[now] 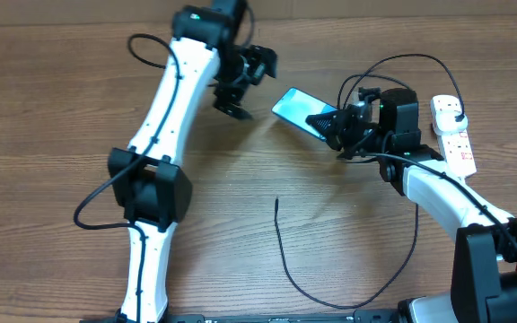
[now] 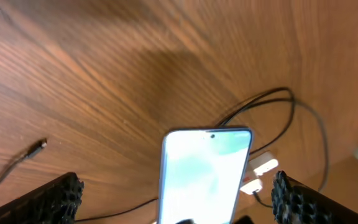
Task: Plug charger to phone and switch on socket
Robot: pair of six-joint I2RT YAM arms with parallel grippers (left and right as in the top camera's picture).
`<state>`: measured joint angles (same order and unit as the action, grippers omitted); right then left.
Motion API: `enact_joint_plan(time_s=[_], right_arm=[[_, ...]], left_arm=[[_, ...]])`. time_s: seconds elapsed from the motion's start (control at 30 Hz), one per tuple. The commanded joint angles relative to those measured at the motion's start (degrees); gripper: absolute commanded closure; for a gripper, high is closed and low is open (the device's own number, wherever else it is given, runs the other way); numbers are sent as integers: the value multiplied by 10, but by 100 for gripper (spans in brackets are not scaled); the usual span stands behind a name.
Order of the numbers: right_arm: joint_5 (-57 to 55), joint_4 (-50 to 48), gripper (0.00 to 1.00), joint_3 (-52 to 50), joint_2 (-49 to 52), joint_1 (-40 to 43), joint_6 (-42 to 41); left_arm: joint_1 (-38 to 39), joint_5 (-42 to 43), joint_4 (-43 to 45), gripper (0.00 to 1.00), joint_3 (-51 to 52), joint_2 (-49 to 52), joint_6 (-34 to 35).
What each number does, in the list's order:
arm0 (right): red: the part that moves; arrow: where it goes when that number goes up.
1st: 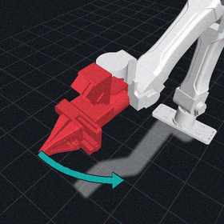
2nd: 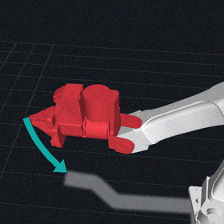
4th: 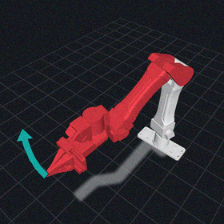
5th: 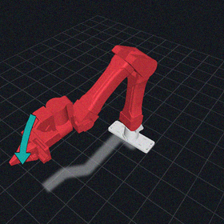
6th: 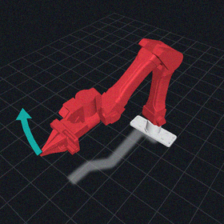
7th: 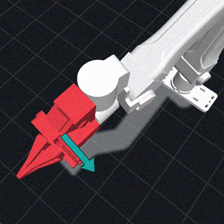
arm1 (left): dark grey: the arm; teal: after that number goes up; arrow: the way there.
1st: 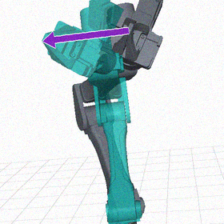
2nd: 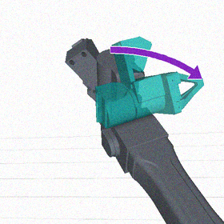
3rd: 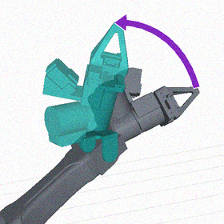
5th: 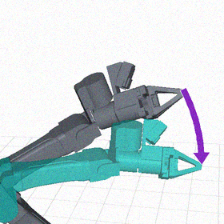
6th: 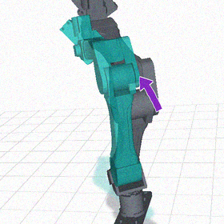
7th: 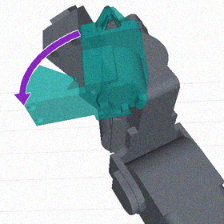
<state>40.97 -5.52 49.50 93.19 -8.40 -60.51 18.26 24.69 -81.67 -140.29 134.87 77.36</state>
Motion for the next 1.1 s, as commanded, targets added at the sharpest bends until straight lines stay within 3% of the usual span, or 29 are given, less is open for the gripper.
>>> enact_joint_plan(time_s=[0.0,0.3,0.6,1.07], right_arm=[[-16,-9,96,10,-3,2,-138],[-7,-13,96,10,-3,2,-450],[0,-176,96,10,-3,1,-528],[11,-214,96,10,-3,1,-580]], left_arm=[[-4,24,-3,0,-16,-7,-45],[1,9,38,0,-16,-7,-56],[20,-5,112,0,-16,-7,-49],[62,-43,130,0,-16,-7,2]])
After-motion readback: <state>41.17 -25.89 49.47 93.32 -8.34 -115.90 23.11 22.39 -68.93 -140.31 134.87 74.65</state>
